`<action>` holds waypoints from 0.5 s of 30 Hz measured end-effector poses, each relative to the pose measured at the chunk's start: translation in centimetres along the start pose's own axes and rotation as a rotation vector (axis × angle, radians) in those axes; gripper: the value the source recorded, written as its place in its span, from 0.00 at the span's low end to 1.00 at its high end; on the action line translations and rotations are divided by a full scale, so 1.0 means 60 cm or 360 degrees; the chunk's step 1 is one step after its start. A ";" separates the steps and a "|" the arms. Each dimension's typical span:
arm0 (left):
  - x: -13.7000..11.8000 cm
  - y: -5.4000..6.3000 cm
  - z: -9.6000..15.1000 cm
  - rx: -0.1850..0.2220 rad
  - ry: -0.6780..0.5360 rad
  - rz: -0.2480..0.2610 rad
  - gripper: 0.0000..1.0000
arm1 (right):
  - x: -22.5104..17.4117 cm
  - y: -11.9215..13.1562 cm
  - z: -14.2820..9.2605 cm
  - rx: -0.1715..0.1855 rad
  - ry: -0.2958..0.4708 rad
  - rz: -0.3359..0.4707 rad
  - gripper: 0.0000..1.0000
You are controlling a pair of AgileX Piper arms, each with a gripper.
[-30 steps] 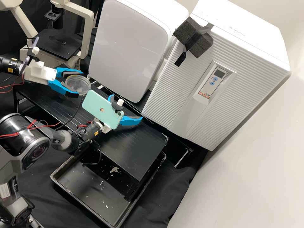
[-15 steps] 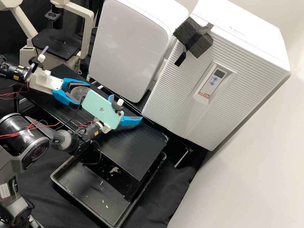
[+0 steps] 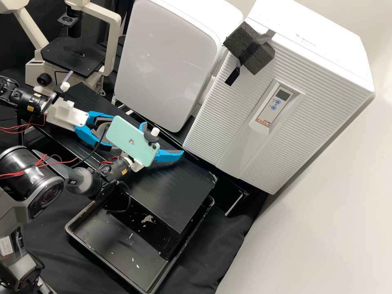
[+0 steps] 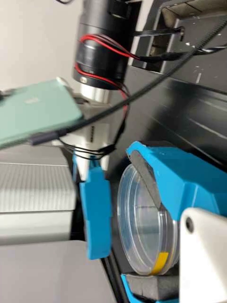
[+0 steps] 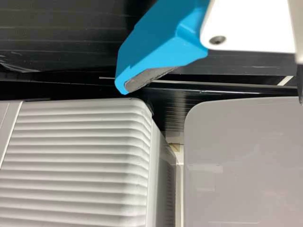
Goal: Place the petri dish on the bench
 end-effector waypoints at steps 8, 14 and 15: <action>0.003 -0.010 -0.006 -0.0003 0.0001 -0.0010 1.00 | 0.000 0.000 0.000 0.0000 0.0000 0.0000 1.00; 0.008 -0.022 -0.014 0.0030 0.0001 0.0023 1.00 | 0.000 0.000 0.000 0.0000 0.0000 0.0000 1.00; 0.009 -0.023 -0.015 0.0030 0.0002 0.0028 1.00 | 0.000 0.000 0.000 0.0000 0.0000 0.0000 1.00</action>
